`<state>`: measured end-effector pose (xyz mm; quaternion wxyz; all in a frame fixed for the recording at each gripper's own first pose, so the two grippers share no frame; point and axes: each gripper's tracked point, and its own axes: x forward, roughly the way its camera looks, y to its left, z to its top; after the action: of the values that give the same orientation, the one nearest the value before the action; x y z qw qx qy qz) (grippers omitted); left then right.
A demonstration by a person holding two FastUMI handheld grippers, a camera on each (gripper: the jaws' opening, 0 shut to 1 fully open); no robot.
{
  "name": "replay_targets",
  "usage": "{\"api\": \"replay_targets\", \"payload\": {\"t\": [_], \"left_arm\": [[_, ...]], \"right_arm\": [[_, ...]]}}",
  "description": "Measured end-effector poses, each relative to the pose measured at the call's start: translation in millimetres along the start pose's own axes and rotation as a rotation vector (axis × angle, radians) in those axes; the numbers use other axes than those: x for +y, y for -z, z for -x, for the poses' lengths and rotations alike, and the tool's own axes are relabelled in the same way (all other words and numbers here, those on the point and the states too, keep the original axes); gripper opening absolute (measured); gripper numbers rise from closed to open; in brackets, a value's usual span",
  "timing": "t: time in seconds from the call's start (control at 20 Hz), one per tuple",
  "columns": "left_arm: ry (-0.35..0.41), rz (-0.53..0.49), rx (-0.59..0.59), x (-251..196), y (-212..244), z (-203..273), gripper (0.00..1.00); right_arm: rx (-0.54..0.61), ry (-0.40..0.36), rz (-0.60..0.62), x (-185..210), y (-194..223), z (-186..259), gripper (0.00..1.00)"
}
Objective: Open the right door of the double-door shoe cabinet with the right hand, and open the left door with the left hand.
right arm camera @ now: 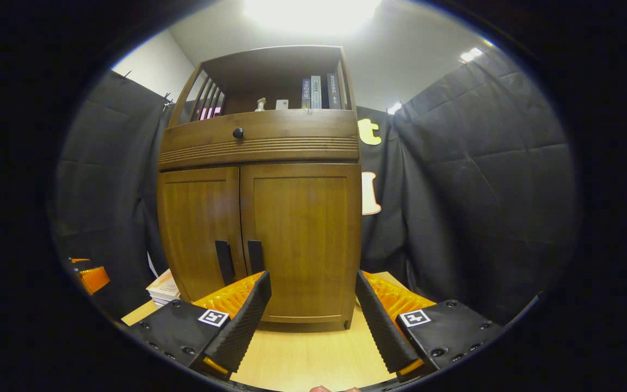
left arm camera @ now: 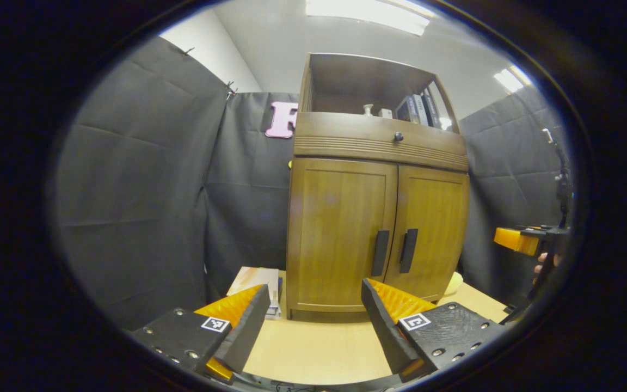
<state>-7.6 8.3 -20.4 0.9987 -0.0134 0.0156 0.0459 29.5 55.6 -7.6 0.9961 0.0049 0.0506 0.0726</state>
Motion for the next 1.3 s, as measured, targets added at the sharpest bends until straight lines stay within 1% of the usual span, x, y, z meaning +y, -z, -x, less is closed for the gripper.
{"api": "replay_targets", "payload": {"t": [0.2,0.4,0.5,0.6,0.7,0.75,0.8,0.95,1.15,1.3], "left_arm": [[-0.036,0.014,0.004,2.1,-3.6,2.5,0.98],[-0.099,0.019,-0.008,22.9,-8.7,9.1,0.98],[-0.115,0.022,0.0,30.0,-10.6,8.5,0.98],[-0.132,0.032,0.009,32.7,-10.0,5.2,0.98],[-0.155,0.033,0.022,33.6,-8.2,1.2,0.98],[-0.166,0.027,0.021,34.3,-9.1,1.5,0.95],[-0.179,0.018,0.021,35.2,-9.7,1.2,0.98],[-0.219,-0.014,0.036,38.5,-5.3,1.9,0.98],[-0.251,-0.036,0.075,37.3,0.6,1.8,0.98],[-0.272,-0.034,0.081,35.8,1.7,0.2,0.98]], "right_arm": [[0.013,-0.004,0.013,5.1,-7.8,-11.1,0.98],[-0.01,-0.019,0.044,20.1,-28.8,-36.9,0.98],[-0.024,-0.042,0.052,30.0,-35.6,-53.6,0.98],[-0.018,-0.088,0.031,45.7,-36.4,-72.4,0.97],[-0.005,-0.113,0.019,58.3,-31.4,-91.6,0.97],[-0.002,-0.121,0.016,64.7,-29.4,-101.8,0.98],[-0.001,-0.129,0.011,71.0,-28.6,-111.3,0.97],[0.04,-0.15,-0.022,84.1,-13.3,-139.3,0.97],[0.084,-0.148,-0.03,93.9,5.1,-173.2,0.98],[0.121,-0.155,-0.002,98.7,18.0,-197.8,0.98]]}}
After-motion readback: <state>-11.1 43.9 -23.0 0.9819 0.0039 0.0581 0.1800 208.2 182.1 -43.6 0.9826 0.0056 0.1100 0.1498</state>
